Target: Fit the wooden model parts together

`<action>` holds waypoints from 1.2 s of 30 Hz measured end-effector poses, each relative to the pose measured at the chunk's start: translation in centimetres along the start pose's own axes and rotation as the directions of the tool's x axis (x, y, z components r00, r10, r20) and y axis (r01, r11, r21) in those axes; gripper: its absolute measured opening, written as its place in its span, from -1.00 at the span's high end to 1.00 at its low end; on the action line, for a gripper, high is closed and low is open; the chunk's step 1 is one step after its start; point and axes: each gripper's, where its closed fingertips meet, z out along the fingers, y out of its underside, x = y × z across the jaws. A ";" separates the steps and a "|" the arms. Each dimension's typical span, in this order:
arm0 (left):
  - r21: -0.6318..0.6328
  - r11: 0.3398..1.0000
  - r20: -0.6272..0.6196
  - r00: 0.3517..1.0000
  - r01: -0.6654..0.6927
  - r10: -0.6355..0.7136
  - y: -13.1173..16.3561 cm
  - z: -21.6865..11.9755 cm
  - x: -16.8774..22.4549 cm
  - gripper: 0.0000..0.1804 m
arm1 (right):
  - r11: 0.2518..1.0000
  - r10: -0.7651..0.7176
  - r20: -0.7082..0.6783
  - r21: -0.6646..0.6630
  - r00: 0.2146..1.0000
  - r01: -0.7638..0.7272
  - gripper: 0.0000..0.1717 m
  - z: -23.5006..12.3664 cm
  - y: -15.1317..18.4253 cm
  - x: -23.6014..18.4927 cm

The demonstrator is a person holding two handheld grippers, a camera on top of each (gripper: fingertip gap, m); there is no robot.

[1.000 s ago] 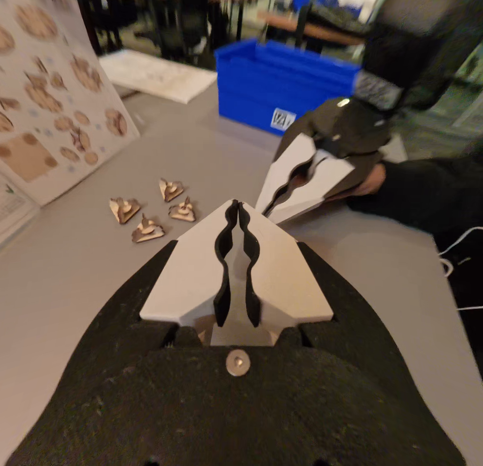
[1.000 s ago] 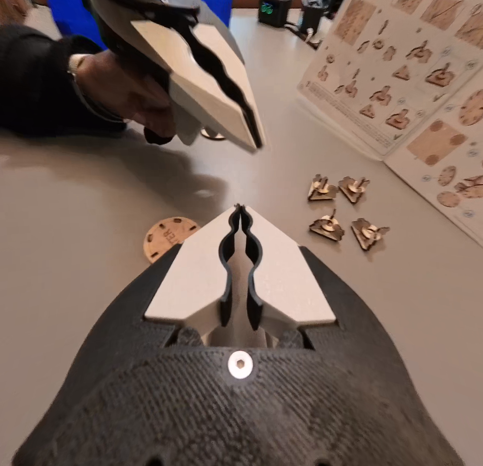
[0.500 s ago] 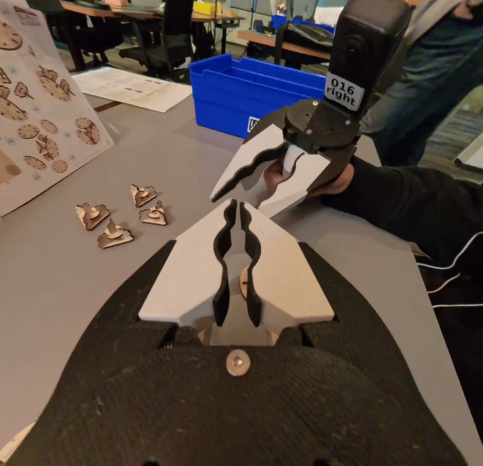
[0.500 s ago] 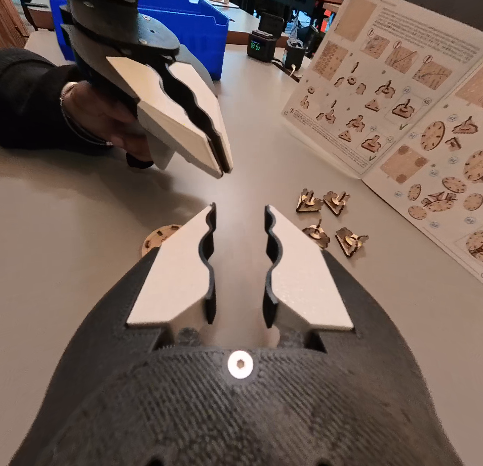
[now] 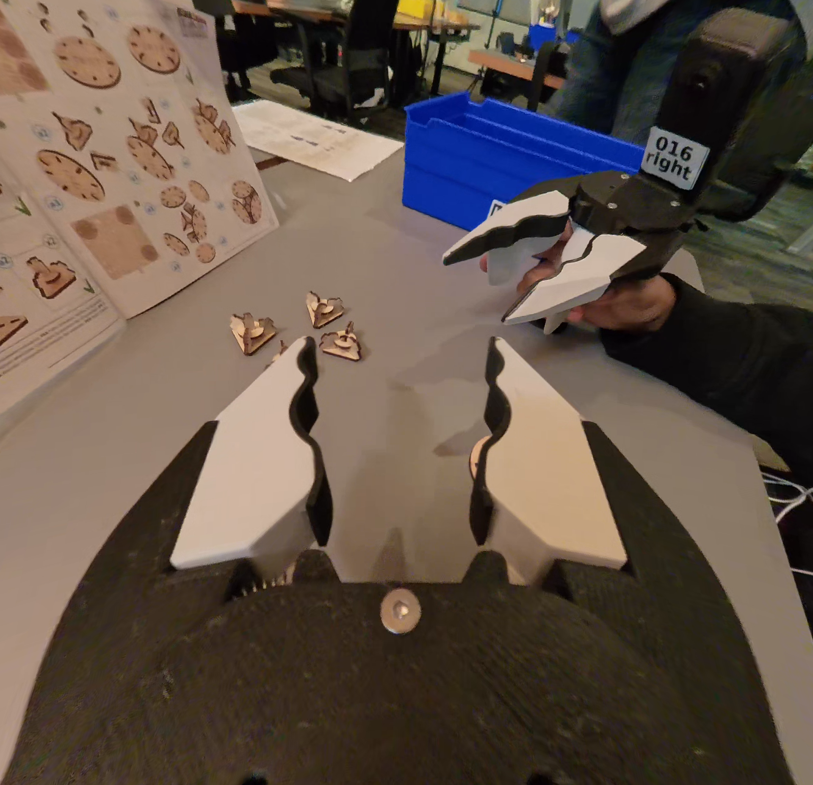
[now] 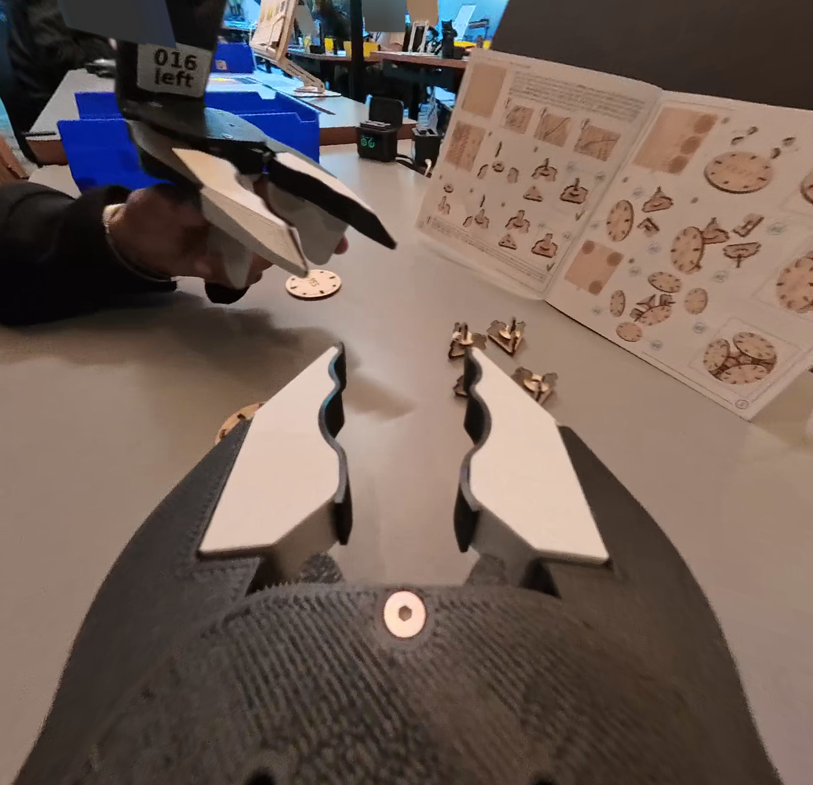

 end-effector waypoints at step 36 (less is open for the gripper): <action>-0.103 0.992 0.072 0.995 -0.068 0.076 2.4 0.4 -1.7 1.00 | 0.990 -0.049 0.146 -0.127 0.988 0.068 0.91 5.0 1.1 -0.7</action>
